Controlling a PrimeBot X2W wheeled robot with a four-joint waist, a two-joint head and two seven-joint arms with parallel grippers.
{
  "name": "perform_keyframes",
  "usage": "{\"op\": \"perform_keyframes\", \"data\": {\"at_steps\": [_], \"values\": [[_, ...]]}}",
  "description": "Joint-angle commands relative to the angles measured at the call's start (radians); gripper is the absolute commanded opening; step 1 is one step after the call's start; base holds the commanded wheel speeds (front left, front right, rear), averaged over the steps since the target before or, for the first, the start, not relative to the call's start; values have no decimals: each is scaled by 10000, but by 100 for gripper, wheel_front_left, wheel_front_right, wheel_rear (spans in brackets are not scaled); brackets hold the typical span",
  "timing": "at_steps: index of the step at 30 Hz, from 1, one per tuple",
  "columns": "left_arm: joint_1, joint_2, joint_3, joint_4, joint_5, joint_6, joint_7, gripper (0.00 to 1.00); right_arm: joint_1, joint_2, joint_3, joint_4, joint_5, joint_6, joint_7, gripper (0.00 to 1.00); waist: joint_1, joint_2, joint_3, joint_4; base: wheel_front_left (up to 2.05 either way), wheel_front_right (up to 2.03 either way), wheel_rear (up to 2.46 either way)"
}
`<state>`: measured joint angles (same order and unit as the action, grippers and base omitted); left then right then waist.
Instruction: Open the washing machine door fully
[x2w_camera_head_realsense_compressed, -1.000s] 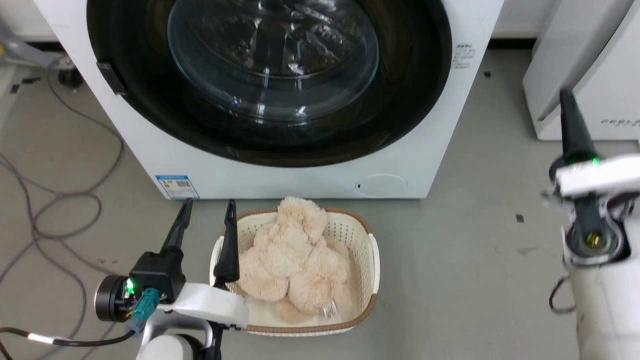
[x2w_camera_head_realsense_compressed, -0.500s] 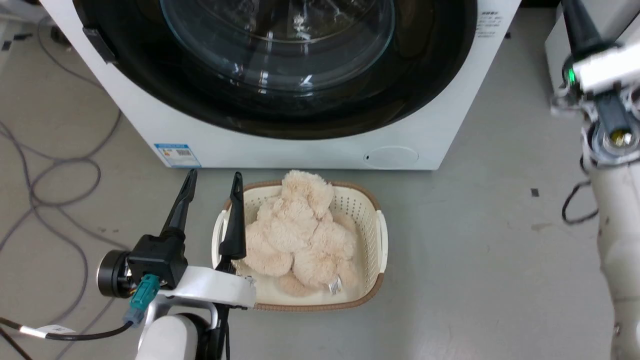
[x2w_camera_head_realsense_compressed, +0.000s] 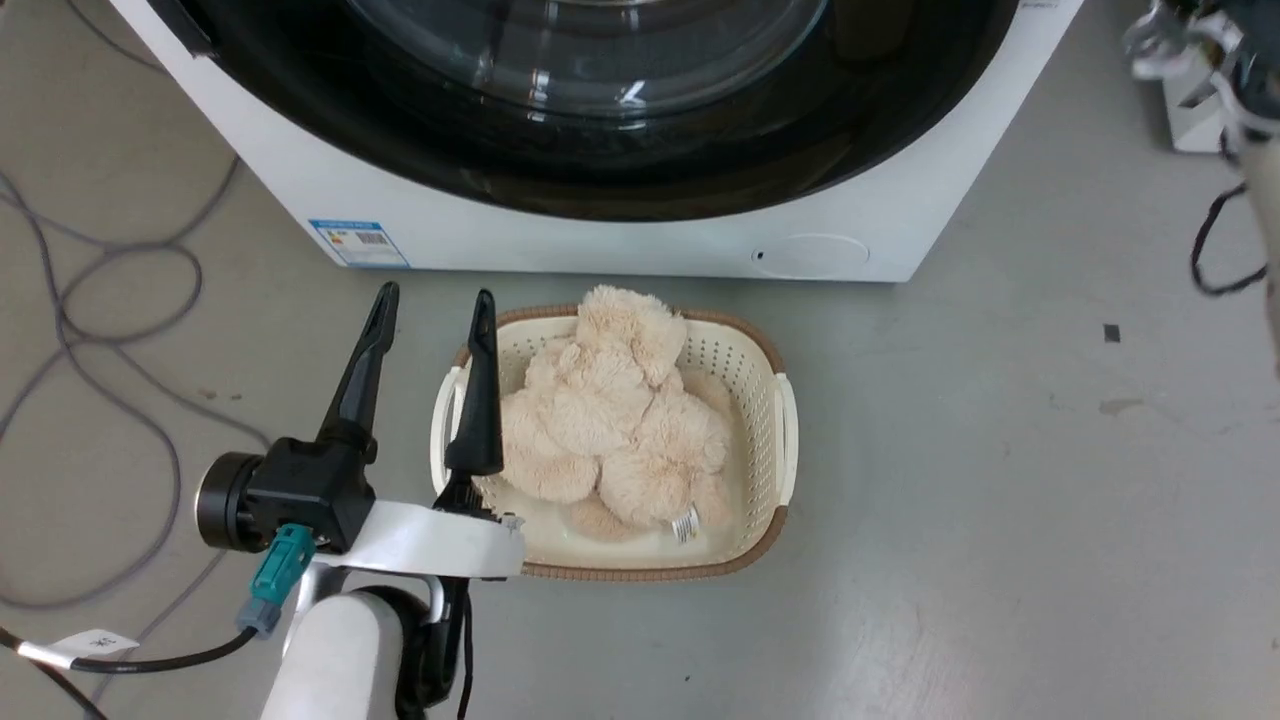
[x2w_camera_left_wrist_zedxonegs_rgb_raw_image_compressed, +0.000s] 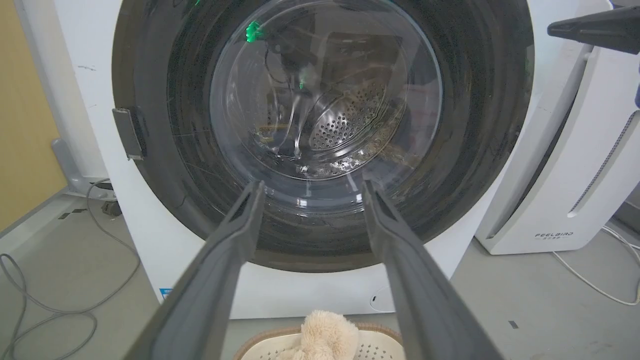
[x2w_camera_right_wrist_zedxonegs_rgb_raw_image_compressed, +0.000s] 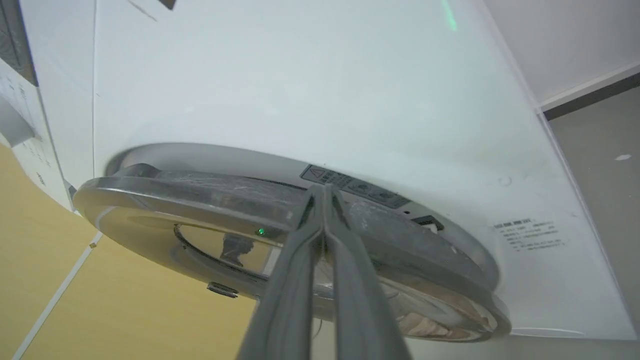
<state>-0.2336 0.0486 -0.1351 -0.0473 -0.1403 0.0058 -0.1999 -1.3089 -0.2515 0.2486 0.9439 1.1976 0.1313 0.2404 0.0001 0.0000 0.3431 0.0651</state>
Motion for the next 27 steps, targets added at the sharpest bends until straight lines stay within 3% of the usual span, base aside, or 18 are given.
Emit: {"op": "perform_keyframes", "data": {"at_steps": [1, 17, 27], "values": [[-194, 13, -55, -60, -76, 22, -104, 100, -479, -86, 159, 285, 221, -4, 138, 0, -1, 0, 104, 24, 0, 0, 0], [-687, 15, -319, -59, -349, 88, -438, 100, -3018, -153, 2081, 2319, 912, -5, 2877, 0, -1, 0, 721, 117, 0, 0, 0], [-881, 16, -514, -63, -430, 172, -619, 100, -3988, -187, 2601, 3092, 1821, -6, 4078, 0, -1, 0, 988, 182, 0, 0, 0]]}}
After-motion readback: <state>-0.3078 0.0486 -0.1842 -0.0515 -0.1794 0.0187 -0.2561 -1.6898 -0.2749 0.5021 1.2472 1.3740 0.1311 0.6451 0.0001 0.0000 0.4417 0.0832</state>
